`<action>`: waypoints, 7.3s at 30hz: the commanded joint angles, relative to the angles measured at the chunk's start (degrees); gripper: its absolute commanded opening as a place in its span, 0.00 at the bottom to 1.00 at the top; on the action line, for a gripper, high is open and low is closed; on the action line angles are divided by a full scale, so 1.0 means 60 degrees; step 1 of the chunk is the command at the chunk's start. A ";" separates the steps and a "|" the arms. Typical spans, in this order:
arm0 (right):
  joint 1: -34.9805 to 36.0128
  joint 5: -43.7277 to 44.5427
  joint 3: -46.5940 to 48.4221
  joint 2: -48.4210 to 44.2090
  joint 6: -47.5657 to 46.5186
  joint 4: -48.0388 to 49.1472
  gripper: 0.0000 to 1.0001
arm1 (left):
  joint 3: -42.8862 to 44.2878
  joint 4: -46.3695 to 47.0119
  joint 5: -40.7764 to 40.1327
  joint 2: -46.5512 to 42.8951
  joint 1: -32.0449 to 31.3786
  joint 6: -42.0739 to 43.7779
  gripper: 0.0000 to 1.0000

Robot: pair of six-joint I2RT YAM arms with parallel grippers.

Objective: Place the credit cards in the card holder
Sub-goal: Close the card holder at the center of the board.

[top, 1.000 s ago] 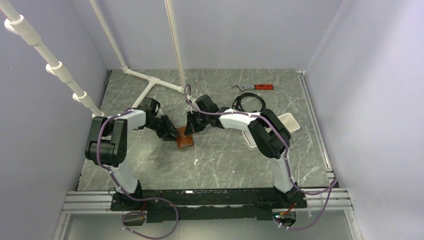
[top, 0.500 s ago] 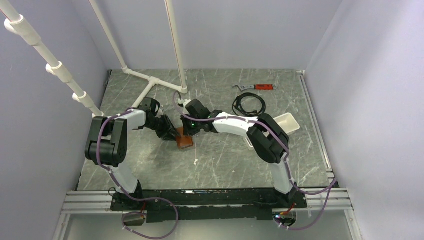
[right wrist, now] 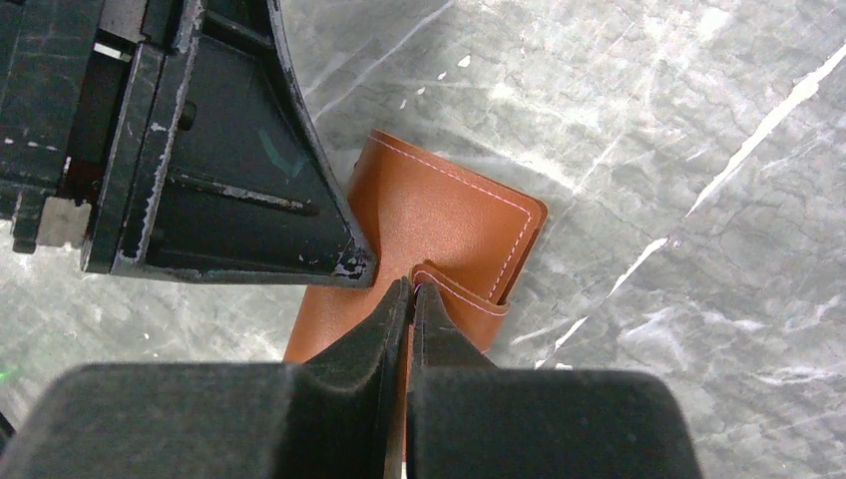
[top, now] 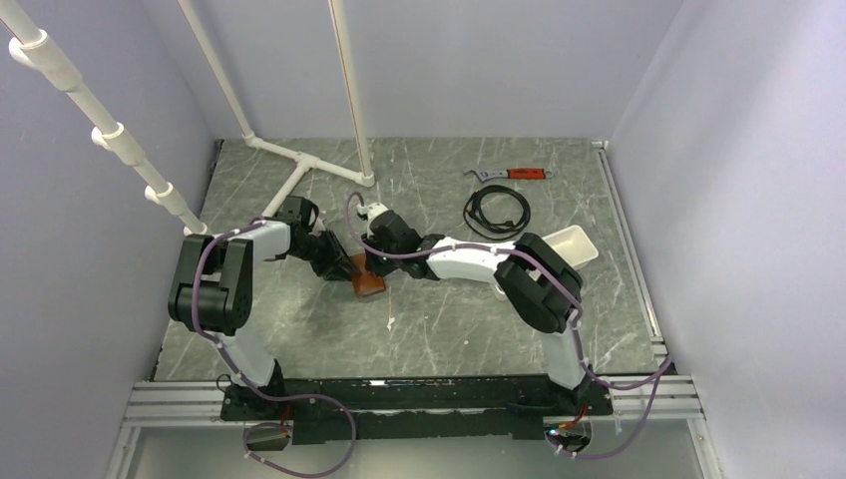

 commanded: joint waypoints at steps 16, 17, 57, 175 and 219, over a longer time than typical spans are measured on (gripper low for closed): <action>-0.1530 -0.6741 -0.2128 0.1441 0.0515 0.0826 0.00 | -0.0096 -0.0061 0.0218 -0.0081 -0.0133 0.0282 0.31; -0.1558 -0.6724 -0.2089 0.1461 0.0432 0.0682 0.00 | -0.0089 -0.0046 0.0251 -0.0079 -0.0133 0.0290 0.31; 0.1181 -0.0655 -0.1218 0.1292 -0.2473 -0.3340 0.00 | 0.0001 -0.0164 0.0187 -0.0039 -0.0133 0.0369 0.30; -0.2214 -0.6137 -0.3049 0.0833 0.5919 0.3170 0.00 | -0.2070 0.1358 0.1752 -0.1119 -0.0247 0.0337 0.29; -0.1690 -0.1632 0.5144 0.4910 0.2528 -0.8899 0.00 | -0.2031 0.1384 0.1617 -0.1464 -0.0694 0.0560 0.29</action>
